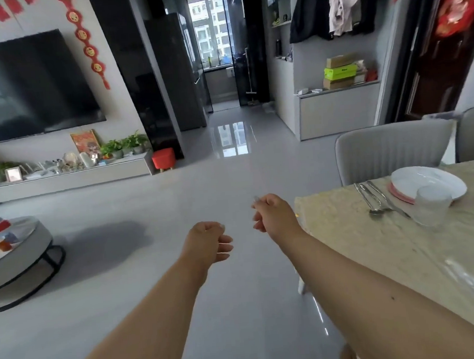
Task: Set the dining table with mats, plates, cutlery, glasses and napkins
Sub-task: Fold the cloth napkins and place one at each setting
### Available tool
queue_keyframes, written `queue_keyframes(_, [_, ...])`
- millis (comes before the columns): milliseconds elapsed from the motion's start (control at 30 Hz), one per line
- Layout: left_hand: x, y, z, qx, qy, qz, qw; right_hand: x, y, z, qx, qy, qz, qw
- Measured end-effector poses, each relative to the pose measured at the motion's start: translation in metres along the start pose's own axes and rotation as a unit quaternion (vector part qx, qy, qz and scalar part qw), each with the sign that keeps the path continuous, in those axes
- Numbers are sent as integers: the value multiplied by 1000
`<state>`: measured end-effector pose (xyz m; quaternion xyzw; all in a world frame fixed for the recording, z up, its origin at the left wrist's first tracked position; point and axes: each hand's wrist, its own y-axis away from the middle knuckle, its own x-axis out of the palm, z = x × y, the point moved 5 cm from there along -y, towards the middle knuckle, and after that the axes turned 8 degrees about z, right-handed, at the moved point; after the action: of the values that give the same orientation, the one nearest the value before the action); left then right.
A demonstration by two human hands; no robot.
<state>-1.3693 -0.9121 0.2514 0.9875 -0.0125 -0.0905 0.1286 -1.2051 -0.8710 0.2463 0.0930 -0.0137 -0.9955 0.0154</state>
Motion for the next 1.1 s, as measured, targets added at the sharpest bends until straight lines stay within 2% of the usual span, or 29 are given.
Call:
queue_keyframes(200, [-7,-97,-14,-8,11,72,997,0,-74,-6,31,-27,-65,997])
queue_keyframes(367, [10,-204,-43,-4,10,113,994,-26,-171,-10,39,-26,-102,994])
queue_keyframes(867, [97,-530,-159,-9,4,203,979,-144,-467,-10,64,-66,-205,974])
queue_keyframes(1100, [162,-684,-211,9,-27,296,955,-208,-590,-22,82,-71,-292,950])
